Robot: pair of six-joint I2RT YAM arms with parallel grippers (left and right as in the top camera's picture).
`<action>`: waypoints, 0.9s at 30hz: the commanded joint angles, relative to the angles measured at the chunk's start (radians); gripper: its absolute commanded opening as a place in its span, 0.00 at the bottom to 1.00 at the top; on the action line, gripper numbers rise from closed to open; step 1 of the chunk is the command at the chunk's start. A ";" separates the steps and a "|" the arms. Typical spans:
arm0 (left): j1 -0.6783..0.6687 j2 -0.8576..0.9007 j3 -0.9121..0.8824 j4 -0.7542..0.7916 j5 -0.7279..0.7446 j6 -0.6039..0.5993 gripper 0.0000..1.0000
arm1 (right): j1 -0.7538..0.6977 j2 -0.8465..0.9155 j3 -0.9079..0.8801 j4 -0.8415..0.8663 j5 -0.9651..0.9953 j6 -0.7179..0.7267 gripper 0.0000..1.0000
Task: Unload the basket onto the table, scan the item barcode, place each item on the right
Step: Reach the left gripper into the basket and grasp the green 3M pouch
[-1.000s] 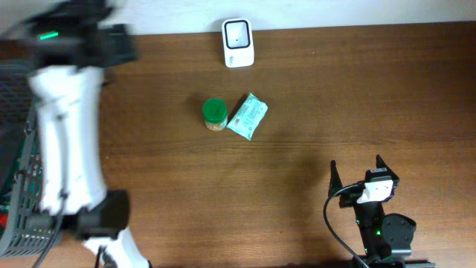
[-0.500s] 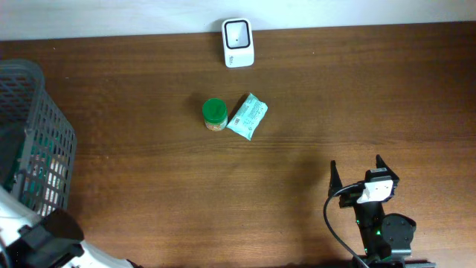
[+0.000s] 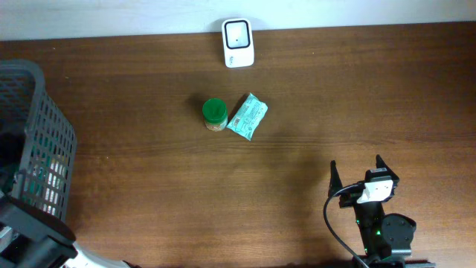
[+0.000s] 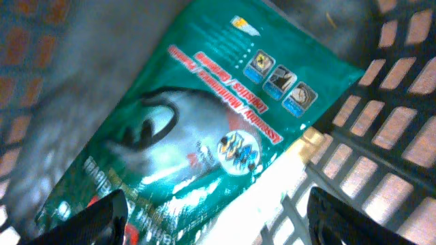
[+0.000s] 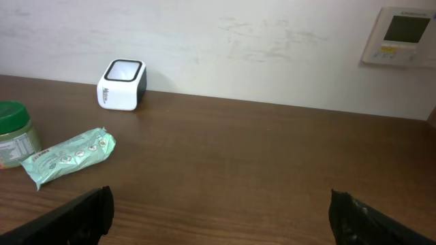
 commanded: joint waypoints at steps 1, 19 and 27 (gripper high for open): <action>0.016 0.000 -0.110 0.098 0.034 0.082 0.86 | -0.003 -0.005 -0.005 -0.005 -0.013 0.011 0.98; 0.018 0.007 -0.423 0.483 -0.086 0.178 0.97 | -0.003 -0.005 -0.005 -0.005 -0.013 0.011 0.98; 0.018 0.009 -0.490 0.554 -0.086 0.178 0.84 | -0.003 -0.005 -0.005 -0.005 -0.013 0.011 0.98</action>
